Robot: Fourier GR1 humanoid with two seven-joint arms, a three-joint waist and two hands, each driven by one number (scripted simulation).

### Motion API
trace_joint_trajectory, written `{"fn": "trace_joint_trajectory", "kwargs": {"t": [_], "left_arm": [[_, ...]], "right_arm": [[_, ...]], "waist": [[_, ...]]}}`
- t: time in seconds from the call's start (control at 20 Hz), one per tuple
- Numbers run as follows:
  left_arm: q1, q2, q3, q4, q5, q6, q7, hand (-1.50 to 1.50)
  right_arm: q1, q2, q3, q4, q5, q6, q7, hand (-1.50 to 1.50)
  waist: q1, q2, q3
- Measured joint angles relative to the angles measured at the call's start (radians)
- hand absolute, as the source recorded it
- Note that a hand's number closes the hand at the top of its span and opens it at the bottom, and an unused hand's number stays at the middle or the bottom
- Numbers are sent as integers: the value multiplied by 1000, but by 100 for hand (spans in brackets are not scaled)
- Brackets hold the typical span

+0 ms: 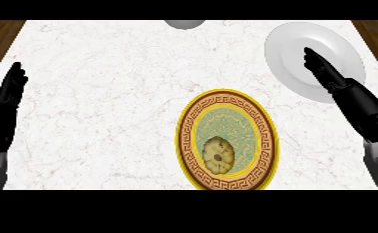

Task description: Pick the squash from the plate and place it in the plate

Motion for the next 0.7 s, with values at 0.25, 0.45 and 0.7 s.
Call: {"fn": "trace_joint_trajectory", "kwargs": {"t": [0.25, 0.45, 0.7], "left_arm": [[-11, -82, -60, 23, 13, -7, 69, 0], [13, -143, -111, 49, 34, -26, 120, 0], [11, -232, -165, 44, 38, 7, 190, 0]], "right_arm": [[-38, 43, 179, -103, -29, 156, 7, 150], [-210, -35, 250, -235, 145, 236, -54, 150], [-204, 3, 344, -240, 346, 158, -212, -150]], "waist": [[42, -4, -7], [76, -40, -19], [68, -18, -9]]}}
